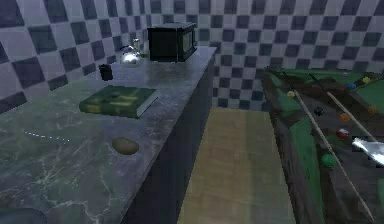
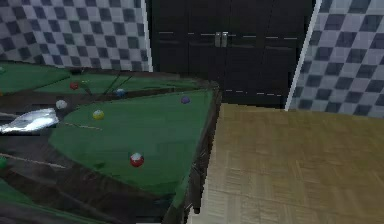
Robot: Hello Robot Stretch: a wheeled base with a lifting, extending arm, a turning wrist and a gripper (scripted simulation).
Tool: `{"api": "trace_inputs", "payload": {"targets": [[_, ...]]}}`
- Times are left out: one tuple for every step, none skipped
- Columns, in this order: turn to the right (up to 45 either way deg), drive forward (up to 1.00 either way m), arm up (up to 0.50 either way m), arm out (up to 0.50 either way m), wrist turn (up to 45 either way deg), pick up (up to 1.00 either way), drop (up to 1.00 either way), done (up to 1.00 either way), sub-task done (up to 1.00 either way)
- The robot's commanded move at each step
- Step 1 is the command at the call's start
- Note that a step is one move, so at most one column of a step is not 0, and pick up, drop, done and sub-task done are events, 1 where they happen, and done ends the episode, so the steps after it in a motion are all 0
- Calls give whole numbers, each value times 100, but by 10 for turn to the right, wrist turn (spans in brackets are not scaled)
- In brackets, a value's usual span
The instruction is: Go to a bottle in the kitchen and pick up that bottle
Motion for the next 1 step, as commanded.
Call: {"api": "trace_inputs", "payload": {"targets": [[60, 0, 0, 0, 0, 0, 0, 0, 0]]}}
